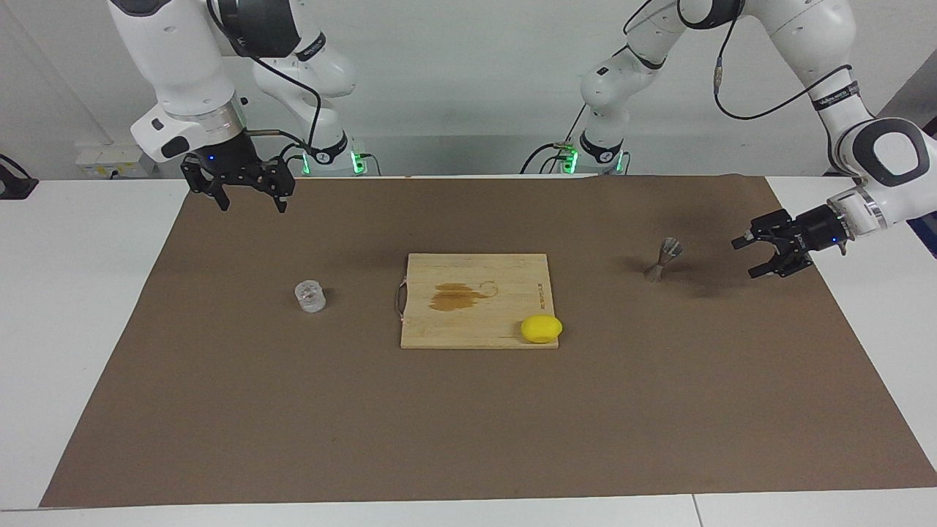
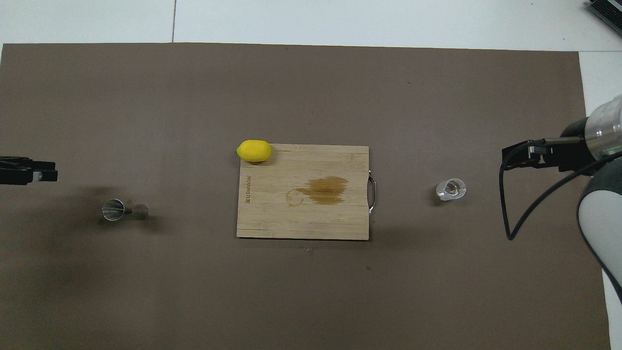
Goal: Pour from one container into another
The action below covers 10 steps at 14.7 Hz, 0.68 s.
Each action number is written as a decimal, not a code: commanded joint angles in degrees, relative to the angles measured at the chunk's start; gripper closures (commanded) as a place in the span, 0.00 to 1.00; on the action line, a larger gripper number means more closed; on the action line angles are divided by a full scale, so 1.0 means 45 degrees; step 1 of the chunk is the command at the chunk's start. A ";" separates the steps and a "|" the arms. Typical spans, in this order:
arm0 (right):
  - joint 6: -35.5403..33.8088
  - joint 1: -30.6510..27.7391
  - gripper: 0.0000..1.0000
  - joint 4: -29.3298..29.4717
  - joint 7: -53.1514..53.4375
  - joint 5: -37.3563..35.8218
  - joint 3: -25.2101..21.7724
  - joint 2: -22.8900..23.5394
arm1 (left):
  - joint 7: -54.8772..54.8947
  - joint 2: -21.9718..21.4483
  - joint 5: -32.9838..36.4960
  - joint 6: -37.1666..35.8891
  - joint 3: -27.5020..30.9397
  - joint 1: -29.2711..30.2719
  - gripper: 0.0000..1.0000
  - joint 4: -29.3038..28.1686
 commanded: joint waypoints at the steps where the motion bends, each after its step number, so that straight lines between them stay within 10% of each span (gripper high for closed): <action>1: 0.0063 -0.0156 0.00 -0.0102 -0.0173 0.0025 0.0079 -0.0154 | 0.3979 0.0104 -0.1133 -0.0371 -0.0097 0.0374 0.00 -0.0733; 10: 0.0063 -0.0156 0.00 -0.0102 -0.0173 0.0025 0.0079 -0.0154 | 1.1798 0.1783 -0.2796 -0.2264 -0.0077 0.1683 0.00 -0.1986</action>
